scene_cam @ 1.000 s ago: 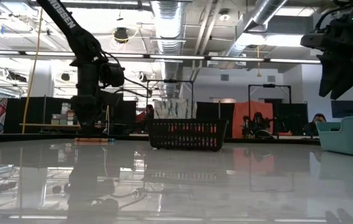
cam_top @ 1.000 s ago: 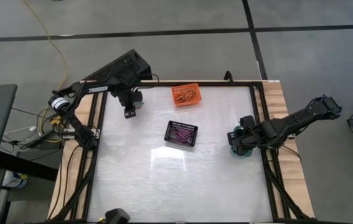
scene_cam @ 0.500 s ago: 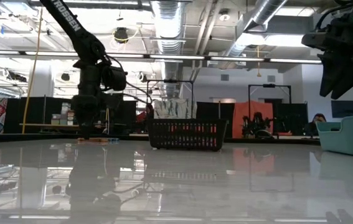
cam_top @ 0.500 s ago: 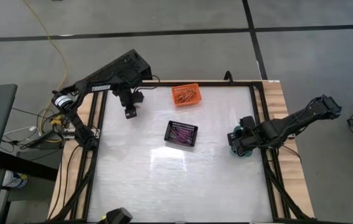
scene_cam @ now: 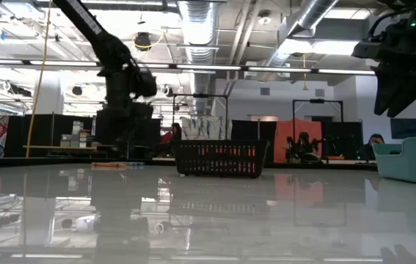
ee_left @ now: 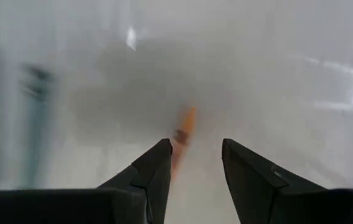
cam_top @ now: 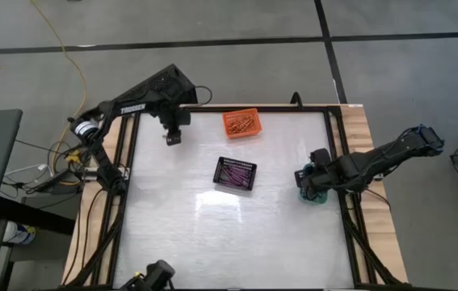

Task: Sort crayons
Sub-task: Put the orange crayon into the orange bin

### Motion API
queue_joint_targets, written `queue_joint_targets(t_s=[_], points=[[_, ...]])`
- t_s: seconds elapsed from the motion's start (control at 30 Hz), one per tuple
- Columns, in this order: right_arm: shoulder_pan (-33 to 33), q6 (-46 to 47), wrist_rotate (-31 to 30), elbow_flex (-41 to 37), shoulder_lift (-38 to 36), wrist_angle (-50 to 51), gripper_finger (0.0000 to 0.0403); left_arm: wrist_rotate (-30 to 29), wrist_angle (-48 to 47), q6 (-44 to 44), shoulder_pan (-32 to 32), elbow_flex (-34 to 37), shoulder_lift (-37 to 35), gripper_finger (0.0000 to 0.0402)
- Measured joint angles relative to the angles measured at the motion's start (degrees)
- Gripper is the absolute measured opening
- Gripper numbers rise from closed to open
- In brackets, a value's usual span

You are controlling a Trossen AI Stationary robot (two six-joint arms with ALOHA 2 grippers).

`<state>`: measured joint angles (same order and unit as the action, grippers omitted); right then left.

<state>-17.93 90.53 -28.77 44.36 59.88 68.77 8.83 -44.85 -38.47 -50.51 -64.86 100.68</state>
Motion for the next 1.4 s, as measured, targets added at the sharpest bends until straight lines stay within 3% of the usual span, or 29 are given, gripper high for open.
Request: queue_joint_targets(t_s=[0.4, 0.57, 0.73, 0.93, 1.03, 1.2, 1.4], points=[[0.08, -2.24, -0.33, 0.00, 0.00, 0.08, 0.0109, -4.56, -0.83, -4.94, -0.91, 0.12, 4.73, 0.0121], [0.08, -2.55, -0.46, 0.00, 0.00, 0.22, 0.0109, -3.87, -0.28, -2.45, -0.46, -0.06, 6.28, 0.0082], [0.08, -2.55, -0.47, 0.00, 0.00, 0.21, 0.0109, -5.93, 0.26, -2.20, 0.95, -0.13, 6.41, 0.0014], [0.08, -2.55, -1.31, 0.00, -0.01, 0.21, 0.0109, -5.53, 0.26, -0.42, 2.63, -0.99, 5.91, 0.0004], [0.08, -2.55, -1.51, 0.00, 0.00, 0.21, 0.0109, -2.20, -0.28, 0.50, 4.02, -3.83, 5.45, 0.0002], [0.08, -2.53, -1.53, 0.00, 0.00, 0.04, 0.0109, 3.38, -1.98, 3.72, 6.77, -14.27, 4.11, 0.0001], [0.08, -2.53, -1.53, 0.00, -0.01, -1.57, 0.0109, 6.51, 5.44, 7.17, 11.14, -26.43, 4.18, 0.0001]])
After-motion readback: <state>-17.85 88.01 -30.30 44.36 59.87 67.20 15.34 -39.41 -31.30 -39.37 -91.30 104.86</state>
